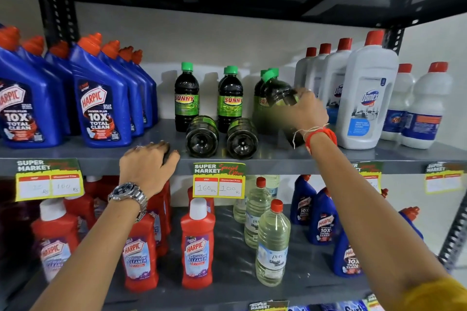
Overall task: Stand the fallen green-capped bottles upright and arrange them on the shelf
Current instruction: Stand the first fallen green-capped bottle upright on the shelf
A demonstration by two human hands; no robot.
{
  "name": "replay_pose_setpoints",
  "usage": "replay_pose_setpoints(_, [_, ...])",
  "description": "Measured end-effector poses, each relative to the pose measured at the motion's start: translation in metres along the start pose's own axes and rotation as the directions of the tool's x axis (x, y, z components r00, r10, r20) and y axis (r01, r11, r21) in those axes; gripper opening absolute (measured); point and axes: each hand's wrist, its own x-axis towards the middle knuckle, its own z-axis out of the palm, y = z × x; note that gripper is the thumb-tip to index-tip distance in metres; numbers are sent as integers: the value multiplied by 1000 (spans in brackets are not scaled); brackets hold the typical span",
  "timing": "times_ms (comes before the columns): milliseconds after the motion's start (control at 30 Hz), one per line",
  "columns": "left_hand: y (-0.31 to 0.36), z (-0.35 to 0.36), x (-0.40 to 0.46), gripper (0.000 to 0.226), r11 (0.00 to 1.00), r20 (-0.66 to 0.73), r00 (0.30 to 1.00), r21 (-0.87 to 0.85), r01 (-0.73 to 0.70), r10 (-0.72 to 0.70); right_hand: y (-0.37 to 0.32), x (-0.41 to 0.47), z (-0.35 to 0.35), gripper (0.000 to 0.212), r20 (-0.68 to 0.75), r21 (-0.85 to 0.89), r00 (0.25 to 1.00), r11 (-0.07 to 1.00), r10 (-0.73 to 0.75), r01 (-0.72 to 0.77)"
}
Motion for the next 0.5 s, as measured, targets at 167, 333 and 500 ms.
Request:
replay_pose_setpoints(167, [-1, 2, -1, 58, 1000, -44, 999, -11, -16, 16, -3, -4, -8, 82, -29, 478, 991, 873, 129, -99])
replay_pose_setpoints(333, [-1, 2, 0, 63, 999, -70, 997, -24, -27, 25, 9, -17, 3, 84, -12, 611, 988, 783, 156, -116])
replay_pose_setpoints(500, [0, 1, -1, 57, 1000, -60, 998, -19, -21, 20, 23, -21, 14, 90, 44, 633, 990, 763, 137, -134])
